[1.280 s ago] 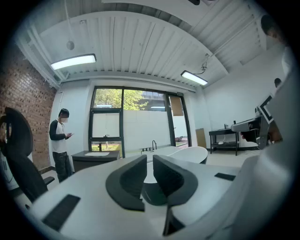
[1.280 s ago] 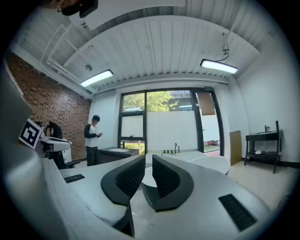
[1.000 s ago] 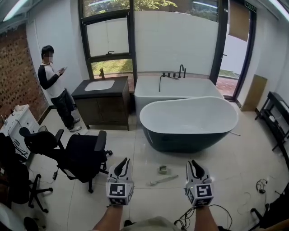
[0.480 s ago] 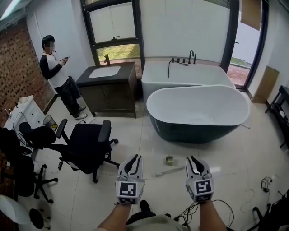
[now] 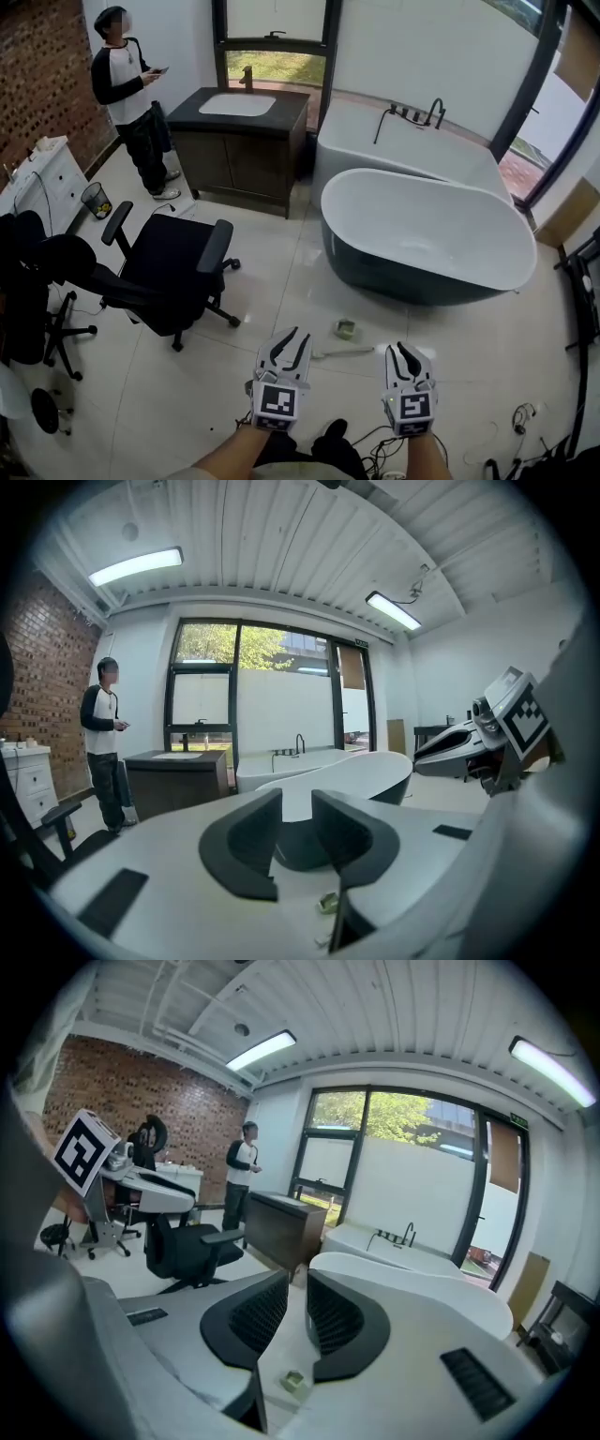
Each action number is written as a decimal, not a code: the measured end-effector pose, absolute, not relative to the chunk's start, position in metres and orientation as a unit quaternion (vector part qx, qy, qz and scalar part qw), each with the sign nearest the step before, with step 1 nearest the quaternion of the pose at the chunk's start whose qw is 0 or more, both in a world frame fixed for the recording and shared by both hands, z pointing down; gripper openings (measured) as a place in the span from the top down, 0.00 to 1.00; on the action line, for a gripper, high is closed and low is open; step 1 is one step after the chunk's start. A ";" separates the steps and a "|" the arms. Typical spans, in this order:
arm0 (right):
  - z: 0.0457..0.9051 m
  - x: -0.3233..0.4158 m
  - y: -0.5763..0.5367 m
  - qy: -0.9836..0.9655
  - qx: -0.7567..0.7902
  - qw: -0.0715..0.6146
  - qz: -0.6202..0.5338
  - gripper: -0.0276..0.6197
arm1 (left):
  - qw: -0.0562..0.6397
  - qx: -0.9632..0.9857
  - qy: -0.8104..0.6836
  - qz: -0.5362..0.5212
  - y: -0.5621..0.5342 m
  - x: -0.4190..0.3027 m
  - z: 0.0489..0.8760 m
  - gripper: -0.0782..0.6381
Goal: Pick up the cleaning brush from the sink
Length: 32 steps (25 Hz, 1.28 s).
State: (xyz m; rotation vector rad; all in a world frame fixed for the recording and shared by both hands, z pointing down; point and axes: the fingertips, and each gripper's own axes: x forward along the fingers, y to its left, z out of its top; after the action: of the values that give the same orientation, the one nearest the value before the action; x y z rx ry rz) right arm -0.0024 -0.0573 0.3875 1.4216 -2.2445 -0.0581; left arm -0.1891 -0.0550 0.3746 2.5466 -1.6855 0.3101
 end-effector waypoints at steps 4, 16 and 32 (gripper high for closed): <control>0.450 0.006 -0.113 -0.841 0.460 0.284 -0.032 0.83 | 0.057 0.815 -0.563 0.124 -0.101 -0.171 0.427 0.74; 0.626 0.038 -0.215 -0.877 0.321 0.355 -0.036 0.77 | 0.106 0.748 -0.632 0.173 -0.183 -0.138 0.566 0.75; 1.176 -0.004 -0.344 -0.849 0.224 0.475 -0.053 0.68 | 0.122 0.761 -0.612 0.178 -0.345 -0.188 1.044 0.78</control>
State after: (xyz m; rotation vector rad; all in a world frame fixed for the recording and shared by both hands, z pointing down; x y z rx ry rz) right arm -0.0040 -0.3443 1.1758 0.5465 -2.0763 -0.1303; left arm -0.1885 -0.3447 1.0437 2.2205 -1.7880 0.5189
